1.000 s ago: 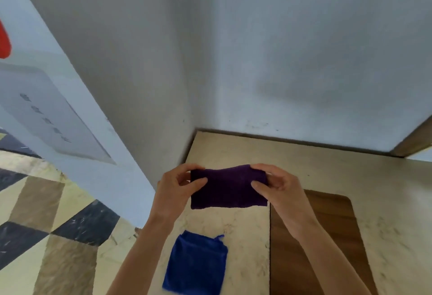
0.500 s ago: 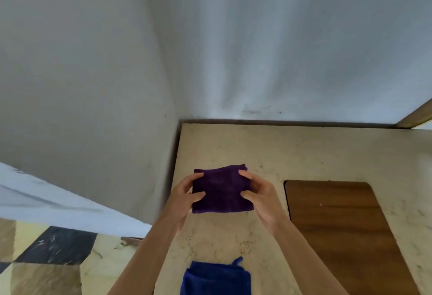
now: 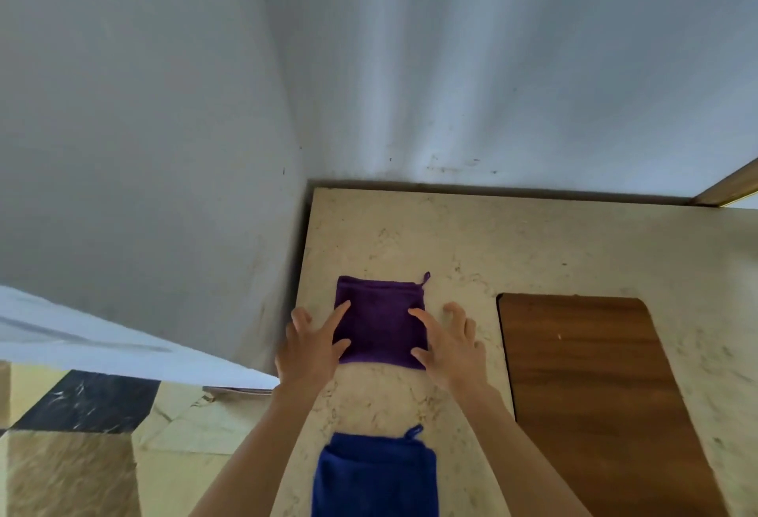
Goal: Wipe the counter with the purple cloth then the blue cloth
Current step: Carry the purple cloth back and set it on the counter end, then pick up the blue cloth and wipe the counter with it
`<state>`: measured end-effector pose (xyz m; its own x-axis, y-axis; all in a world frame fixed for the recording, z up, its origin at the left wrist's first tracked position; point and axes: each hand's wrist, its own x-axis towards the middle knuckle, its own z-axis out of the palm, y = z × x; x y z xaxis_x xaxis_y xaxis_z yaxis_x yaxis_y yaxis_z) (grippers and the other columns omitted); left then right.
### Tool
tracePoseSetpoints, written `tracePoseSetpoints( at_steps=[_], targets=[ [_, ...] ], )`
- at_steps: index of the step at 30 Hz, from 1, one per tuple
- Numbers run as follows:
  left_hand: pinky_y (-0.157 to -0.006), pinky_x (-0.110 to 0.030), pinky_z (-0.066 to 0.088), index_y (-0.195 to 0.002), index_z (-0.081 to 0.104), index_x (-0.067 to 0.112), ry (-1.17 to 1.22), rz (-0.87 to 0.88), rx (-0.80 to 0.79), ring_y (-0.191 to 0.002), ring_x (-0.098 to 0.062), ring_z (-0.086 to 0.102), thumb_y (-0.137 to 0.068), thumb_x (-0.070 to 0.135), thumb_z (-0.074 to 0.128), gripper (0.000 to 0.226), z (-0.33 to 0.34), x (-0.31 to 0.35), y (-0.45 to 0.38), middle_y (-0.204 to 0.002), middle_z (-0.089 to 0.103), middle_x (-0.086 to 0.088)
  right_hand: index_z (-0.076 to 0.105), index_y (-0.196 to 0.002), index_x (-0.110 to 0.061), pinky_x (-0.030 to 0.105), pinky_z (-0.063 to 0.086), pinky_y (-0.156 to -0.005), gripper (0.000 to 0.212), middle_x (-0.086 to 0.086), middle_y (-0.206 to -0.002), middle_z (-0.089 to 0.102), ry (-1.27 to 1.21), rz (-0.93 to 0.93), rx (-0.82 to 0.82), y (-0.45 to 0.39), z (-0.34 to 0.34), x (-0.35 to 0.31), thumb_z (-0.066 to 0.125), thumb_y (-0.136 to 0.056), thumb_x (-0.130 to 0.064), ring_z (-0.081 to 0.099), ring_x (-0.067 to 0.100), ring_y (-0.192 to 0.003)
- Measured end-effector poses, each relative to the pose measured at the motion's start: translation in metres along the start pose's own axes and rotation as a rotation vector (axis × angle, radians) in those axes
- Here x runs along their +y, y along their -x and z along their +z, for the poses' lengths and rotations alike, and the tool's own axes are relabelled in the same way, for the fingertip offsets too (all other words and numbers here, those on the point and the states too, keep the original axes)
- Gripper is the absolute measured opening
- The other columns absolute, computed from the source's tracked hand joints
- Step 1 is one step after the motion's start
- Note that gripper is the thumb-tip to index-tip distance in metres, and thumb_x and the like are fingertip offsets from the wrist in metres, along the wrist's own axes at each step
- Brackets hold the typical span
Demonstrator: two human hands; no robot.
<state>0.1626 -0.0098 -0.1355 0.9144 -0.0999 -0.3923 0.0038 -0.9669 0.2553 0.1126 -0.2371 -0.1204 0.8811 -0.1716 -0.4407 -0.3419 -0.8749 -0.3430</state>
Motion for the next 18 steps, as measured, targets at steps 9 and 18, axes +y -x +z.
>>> tracePoseSetpoints(
  at_steps=[9, 18],
  targets=[
    [-0.106, -0.037, 0.042, -0.136, 0.057, 0.045, 0.438, 0.099, 0.057, -0.118, -0.016, 0.034, -0.093, 0.039, 0.066, 0.044, -0.035, 0.004, 0.046, -0.126, 0.032, 0.0, 0.052, -0.137, -0.045, 0.034, 0.035, -0.109, 0.058, -0.002, -0.148, 0.037, -0.469, -0.174, 0.142, 0.061, -0.04, 0.01, 0.078, -0.086, -0.033, 0.036, 0.02, -0.136],
    [-0.095, -0.013, 0.03, -0.101, 0.068, 0.059, 0.579, 0.212, 0.055, -0.111, -0.01, 0.031, -0.081, 0.033, 0.08, 0.035, 0.022, -0.036, 0.175, -0.12, 0.035, 0.008, 0.074, -0.105, -0.037, 0.026, 0.045, -0.092, 0.023, -0.012, -0.12, 0.054, -0.577, -0.194, 0.147, 0.171, 0.037, 0.031, 0.078, -0.086, -0.026, 0.052, -0.005, -0.111]
  ],
)
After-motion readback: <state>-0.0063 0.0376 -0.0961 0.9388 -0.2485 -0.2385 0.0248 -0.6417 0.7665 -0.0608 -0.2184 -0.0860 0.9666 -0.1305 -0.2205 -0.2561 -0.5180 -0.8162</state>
